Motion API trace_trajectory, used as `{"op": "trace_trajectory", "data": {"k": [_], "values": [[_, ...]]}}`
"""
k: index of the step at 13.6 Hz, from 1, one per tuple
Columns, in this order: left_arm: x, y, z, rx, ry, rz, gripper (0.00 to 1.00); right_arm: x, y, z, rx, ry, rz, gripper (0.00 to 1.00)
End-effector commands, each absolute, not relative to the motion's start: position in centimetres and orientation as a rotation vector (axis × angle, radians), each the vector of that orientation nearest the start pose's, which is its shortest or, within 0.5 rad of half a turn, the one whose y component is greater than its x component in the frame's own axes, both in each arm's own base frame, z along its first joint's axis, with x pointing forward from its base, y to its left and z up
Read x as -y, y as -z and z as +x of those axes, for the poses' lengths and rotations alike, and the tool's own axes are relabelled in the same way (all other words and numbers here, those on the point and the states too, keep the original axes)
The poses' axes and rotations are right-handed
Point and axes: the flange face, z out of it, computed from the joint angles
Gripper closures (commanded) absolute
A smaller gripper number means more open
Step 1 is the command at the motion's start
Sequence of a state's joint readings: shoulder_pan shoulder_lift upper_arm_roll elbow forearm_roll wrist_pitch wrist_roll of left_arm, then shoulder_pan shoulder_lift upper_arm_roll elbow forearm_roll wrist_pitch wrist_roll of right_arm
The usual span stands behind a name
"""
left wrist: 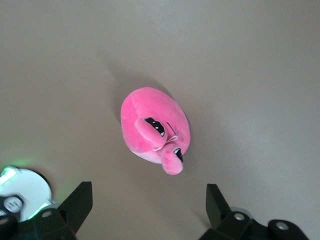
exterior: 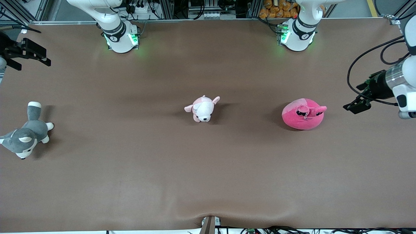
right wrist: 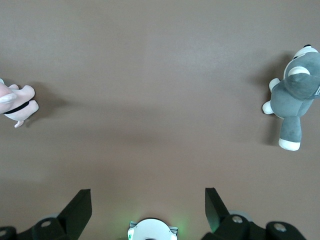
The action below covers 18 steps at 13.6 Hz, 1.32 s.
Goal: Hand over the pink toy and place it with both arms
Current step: 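Reach the left gripper down over the pink plush toy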
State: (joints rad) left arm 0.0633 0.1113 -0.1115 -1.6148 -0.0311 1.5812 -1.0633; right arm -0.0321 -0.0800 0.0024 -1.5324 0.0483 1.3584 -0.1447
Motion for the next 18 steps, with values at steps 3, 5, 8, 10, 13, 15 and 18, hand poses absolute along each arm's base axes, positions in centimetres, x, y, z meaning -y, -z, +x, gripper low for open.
{"op": "trace_trajectory", "data": {"k": [3, 5, 8, 10, 13, 15, 18], "values": [[3.1, -49.3, 56.9, 1.757, -0.246, -2.516, 0.00, 1.1, -67.1, 50.7, 0.179, -0.144, -3.075, 0.00], [2.7, -47.7, 55.9, 1.797, -0.227, -2.491, 0.00, 1.0, -67.1, 50.7, 0.182, -0.144, -3.075, 0.00], [2.8, -45.5, 55.6, 1.912, -0.244, -2.376, 0.00, 1.0, -67.0, 50.8, 0.181, -0.146, -3.075, 0.00], [2.9, -43.3, 55.1, 1.980, -0.254, -2.307, 0.00, 1.0, -67.1, 50.7, 0.182, -0.144, -3.075, 0.00], [3.0, -40.7, 55.7, 2.030, -0.302, -2.221, 0.00, 1.2, -67.2, 50.8, 0.177, -0.135, -3.076, 0.00], [3.3, -39.2, 55.7, 2.108, -0.306, -2.145, 0.00, 0.9, -67.2, 50.9, 0.186, -0.135, -3.077, 0.00], [3.0, -37.7, 54.8, 2.135, -0.323, -2.090, 0.00, 0.9, -67.3, 50.9, 0.186, -0.128, -3.078, 0.00]]}}
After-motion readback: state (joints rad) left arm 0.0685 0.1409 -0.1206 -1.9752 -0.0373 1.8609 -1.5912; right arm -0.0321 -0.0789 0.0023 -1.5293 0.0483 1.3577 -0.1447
